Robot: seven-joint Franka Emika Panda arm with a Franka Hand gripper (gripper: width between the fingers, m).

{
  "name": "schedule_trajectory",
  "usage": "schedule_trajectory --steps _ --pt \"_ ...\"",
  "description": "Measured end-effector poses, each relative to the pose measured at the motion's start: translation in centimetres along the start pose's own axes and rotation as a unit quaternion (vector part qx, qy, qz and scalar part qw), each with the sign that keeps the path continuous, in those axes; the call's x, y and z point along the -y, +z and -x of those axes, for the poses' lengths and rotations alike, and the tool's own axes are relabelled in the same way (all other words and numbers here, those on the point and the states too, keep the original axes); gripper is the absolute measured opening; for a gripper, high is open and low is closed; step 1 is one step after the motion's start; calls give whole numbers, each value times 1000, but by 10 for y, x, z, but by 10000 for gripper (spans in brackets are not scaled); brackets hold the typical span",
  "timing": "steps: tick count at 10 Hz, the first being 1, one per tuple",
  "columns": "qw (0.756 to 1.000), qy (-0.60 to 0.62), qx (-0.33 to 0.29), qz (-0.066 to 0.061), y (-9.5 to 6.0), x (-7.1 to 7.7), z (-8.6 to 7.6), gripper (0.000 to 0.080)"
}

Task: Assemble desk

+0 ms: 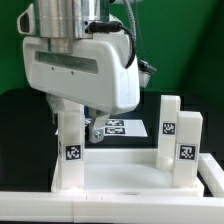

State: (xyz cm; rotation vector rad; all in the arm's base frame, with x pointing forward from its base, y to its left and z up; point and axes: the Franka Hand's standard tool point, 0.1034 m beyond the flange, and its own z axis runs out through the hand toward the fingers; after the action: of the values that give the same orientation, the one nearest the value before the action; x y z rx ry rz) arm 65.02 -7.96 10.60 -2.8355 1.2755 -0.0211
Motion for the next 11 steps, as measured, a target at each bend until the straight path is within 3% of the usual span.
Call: schedule_trajectory --steps 2,4,5,11 --pt "998 -61 0 0 0 0 0 648" --pt "987 -161 -6 17 0 -2 0 648" --pt "980 -200 -6 18 0 -1 0 648" --pt "908 -418 -4 25 -1 -5 -3 648"
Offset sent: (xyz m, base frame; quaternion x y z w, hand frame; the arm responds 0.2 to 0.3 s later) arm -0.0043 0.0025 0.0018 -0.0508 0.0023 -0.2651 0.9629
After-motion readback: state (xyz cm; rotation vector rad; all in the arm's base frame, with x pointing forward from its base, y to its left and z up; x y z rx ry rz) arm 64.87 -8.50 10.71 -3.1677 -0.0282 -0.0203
